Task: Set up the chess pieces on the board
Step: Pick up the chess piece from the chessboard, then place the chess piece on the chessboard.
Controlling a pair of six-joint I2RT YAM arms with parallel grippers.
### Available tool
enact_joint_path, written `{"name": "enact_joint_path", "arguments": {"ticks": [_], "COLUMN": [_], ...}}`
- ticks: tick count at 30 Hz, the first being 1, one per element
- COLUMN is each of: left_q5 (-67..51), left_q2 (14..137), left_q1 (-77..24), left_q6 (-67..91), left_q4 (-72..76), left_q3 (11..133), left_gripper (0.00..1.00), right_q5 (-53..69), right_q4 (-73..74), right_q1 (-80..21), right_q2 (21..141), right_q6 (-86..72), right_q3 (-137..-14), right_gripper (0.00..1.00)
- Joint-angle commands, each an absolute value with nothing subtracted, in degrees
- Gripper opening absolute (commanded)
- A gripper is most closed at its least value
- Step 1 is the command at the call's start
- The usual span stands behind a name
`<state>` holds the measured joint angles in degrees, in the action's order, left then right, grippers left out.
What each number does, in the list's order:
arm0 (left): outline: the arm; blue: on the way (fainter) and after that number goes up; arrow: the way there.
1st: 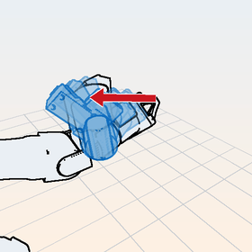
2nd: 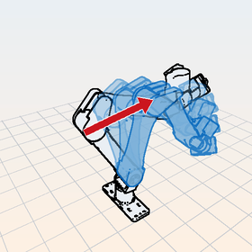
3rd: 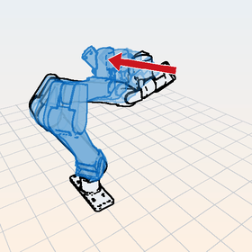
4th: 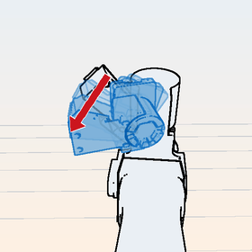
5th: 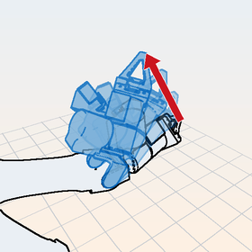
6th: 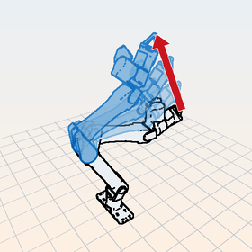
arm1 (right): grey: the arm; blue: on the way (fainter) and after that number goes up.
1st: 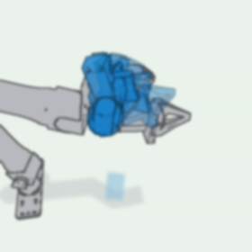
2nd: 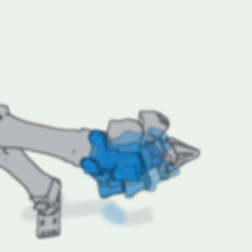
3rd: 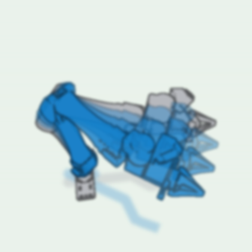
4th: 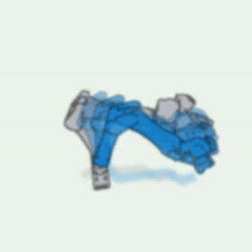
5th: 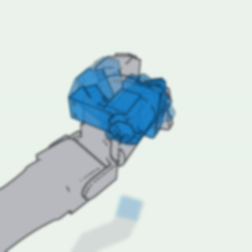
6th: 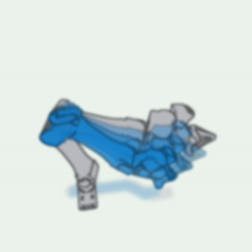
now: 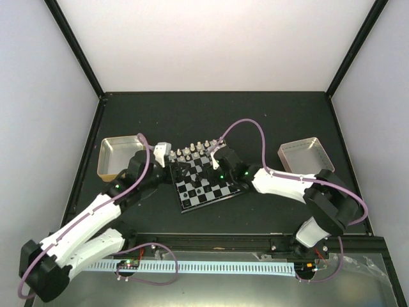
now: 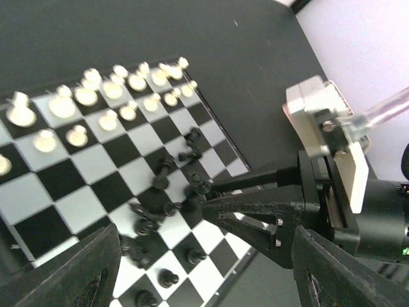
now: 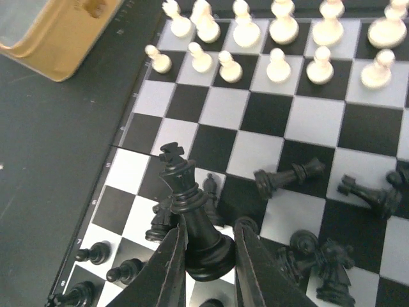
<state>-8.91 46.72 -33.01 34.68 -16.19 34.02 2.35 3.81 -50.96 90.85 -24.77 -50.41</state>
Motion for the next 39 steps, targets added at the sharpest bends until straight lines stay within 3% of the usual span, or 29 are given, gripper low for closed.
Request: {"name": "enact_joint_path", "arguments": {"ticks": [1,9,13,26,33,39], "left_q5": [-18.02,-28.99,-29.83,-29.85,-33.91,-36.79], "left_q2": [52.61,66.38,67.47,68.47,68.51,68.12], "left_q1": [-32.48,-31.48,-31.09,-29.26,-29.26,-29.27], "left_q6": [38.47,37.54,38.44,42.64,41.15,39.46], "left_q4": [-10.02,-11.11,-9.46,-5.26,-5.64,-7.41], "left_q3": [35.58,41.95,41.83,39.94,40.70,40.47], "left_gripper": [0.74,0.61,0.53,0.44,0.20,0.07], "right_q5": [7.62,11.88,12.62,13.73,13.50,11.64], "right_q4": [-7.80,-13.70,-14.98,-18.93,-18.02,-17.32], "right_q1": [-50.34,-50.34,-50.35,-50.30,-50.36,-50.35], "right_q2": [87.13,84.84,84.47,82.95,82.22,82.40], "right_q6": [-18.00,-11.29,-10.05,-9.34,-9.64,-11.84], "right_q3": [-47.69,-44.02,-42.88,-40.07,-40.05,-40.49], "right_gripper": [0.09,0.09,0.09,0.09,0.09,0.14]}}
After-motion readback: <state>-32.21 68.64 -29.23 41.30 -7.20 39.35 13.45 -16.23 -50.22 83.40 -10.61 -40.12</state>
